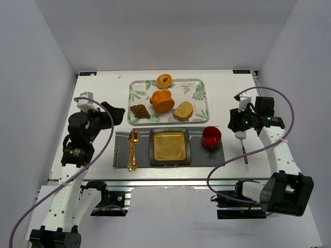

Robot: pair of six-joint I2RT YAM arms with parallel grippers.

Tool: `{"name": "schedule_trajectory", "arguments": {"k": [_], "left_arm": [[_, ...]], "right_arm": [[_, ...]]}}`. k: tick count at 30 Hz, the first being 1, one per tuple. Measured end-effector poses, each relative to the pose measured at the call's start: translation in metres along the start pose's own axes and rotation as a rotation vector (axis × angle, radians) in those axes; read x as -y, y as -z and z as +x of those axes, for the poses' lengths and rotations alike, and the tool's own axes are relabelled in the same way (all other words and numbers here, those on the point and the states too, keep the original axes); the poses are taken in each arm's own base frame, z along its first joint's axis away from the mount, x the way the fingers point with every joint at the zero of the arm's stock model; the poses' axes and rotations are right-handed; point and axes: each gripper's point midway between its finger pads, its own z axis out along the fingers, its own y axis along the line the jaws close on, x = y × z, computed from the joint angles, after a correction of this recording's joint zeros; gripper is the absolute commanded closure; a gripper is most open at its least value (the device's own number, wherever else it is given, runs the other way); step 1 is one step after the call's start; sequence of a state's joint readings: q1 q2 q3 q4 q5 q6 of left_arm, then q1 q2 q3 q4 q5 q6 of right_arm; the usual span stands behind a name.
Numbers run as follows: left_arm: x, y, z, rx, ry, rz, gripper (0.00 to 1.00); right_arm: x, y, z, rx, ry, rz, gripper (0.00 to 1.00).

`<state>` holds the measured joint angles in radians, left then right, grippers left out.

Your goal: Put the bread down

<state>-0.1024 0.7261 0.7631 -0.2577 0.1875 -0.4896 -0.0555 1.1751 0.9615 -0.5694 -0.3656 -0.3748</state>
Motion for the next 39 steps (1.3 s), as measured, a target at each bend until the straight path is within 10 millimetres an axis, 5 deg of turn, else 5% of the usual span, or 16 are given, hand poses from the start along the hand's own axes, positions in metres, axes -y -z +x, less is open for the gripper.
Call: {"name": "schedule_trajectory", "arguments": {"k": [5, 15, 39], "left_arm": [[0.002, 0.002, 0.001, -0.001, -0.007, 0.017, 0.07], [-0.002, 0.005, 0.018, -0.024, -0.005, 0.03, 0.07], [0.002, 0.008, 0.02, -0.003, -0.012, 0.063, 0.06]], "right_arm": [[0.019, -0.002, 0.043, -0.108, -0.097, 0.065, 0.4], [0.043, 0.005, 0.085, -0.238, -0.177, 0.161, 0.47], [0.032, 0.005, 0.167, -0.508, -0.109, 0.098, 0.52]]}}
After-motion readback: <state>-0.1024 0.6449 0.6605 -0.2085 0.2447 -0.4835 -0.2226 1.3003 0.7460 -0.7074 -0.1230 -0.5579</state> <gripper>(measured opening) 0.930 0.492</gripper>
